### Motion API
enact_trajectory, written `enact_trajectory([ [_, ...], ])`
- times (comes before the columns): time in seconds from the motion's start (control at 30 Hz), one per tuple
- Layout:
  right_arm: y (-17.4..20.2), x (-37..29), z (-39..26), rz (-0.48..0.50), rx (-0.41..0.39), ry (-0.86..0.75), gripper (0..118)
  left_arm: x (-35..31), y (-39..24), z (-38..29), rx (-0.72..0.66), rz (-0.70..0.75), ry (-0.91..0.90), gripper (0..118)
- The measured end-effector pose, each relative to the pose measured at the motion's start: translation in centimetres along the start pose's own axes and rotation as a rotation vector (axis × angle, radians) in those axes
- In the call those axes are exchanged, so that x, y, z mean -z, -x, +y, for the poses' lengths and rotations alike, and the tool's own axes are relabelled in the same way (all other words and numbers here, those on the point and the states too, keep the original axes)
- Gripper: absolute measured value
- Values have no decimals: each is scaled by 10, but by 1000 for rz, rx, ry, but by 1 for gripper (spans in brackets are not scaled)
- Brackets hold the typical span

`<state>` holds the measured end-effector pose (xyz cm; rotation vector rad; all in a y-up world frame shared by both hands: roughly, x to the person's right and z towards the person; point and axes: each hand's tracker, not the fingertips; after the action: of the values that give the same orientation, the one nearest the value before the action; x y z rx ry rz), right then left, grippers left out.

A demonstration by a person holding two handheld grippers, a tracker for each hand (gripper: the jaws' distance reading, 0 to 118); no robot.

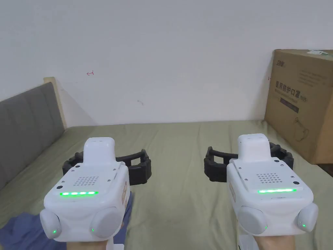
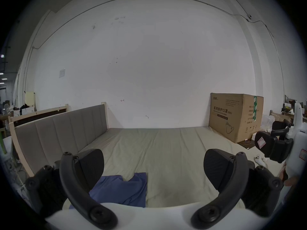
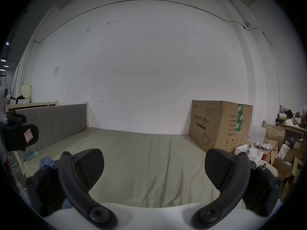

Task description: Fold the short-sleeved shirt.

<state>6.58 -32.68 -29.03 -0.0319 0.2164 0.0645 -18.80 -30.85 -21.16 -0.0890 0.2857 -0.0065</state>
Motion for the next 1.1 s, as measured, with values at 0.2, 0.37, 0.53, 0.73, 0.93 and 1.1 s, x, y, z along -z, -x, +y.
enact_trajectory([
  [0.2,2,0,0,-9,-29,-7,118,-2,-3,-4,24,0,-44,118],
  [0.37,0,0,0,-12,-6,-5,118,-2,-3,-3,6,-12,-35,118],
  [0.53,-1,2,-1,-24,-2,7,118,-4,-4,-4,28,1,-33,118],
  [0.73,0,2,-3,-24,-8,7,118,-4,-6,-4,50,7,-34,118],
  [0.93,3,1,-3,-26,-29,2,118,0,-3,-6,50,12,-35,118],
  [1.1,3,1,-4,-23,-40,0,118,1,-1,-6,35,28,-36,118],
])
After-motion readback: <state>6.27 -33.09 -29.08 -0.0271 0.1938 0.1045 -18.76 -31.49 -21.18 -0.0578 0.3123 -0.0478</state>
